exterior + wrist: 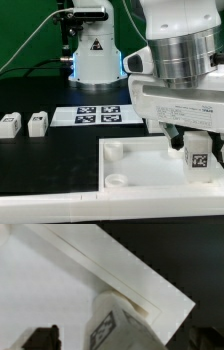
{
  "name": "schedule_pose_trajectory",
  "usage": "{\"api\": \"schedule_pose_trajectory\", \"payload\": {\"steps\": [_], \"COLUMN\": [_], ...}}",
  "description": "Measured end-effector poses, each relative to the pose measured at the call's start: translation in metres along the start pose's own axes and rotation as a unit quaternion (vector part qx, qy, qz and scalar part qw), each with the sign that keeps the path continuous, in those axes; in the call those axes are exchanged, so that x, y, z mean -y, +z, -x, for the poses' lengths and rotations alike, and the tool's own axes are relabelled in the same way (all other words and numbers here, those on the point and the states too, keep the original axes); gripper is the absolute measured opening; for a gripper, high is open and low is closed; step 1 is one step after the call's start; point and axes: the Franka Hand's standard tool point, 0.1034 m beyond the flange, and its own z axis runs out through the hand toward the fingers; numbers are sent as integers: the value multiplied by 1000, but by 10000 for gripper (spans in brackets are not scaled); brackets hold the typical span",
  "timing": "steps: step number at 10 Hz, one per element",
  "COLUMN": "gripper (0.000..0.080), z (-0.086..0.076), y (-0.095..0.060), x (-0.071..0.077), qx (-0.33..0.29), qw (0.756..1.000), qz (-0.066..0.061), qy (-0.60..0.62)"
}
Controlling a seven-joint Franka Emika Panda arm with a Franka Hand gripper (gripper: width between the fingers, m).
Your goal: Assemble one leg
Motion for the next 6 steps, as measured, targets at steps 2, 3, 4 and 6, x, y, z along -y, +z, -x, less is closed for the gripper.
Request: {"api": "schedule_pose_trajectory", "payload": {"steps": [2,3,4,6], "gripper": [649,649,649,623], "z": [0,1,2,1], "y": [0,-1,-2,-2], "x": [0,4,5,4], "qx": [-3,-14,-18,-17], "qw": [994,980,953,957], "qz": [4,22,34,32], "qy": [-111,-198,-299,-288]}}
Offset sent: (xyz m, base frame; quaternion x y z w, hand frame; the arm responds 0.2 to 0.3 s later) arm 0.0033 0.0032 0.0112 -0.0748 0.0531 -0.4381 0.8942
